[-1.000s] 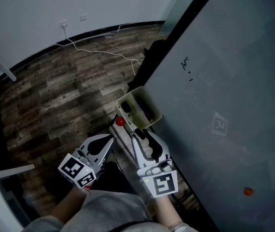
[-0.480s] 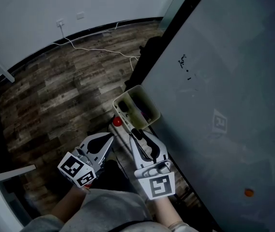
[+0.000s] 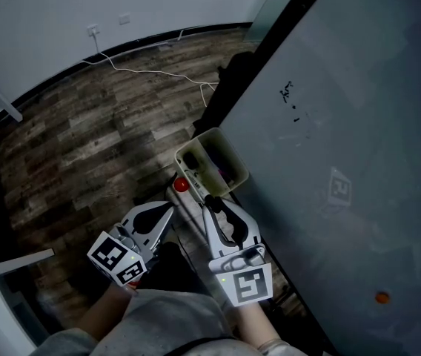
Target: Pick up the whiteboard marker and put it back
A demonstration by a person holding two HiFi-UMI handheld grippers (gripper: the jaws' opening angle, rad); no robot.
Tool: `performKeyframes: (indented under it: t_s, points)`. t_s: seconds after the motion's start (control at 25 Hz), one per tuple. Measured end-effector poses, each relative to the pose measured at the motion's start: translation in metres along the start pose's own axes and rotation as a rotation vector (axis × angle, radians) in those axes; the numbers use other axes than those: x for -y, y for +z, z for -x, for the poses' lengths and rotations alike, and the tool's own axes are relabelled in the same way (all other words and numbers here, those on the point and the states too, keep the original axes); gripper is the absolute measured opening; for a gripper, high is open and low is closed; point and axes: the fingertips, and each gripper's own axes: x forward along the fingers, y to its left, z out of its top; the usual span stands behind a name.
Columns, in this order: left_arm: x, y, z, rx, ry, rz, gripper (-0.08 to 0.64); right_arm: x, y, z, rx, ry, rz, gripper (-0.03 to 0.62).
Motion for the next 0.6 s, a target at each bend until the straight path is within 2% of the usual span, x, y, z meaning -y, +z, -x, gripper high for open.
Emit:
performKeyframes:
  t_s: [0.6]
  points:
    - [0.005, 0.012, 0.004, 0.028, 0.016, -0.016, 0.015, 0.005, 0.017, 0.003, 0.041, 0.017, -0.048, 0.083]
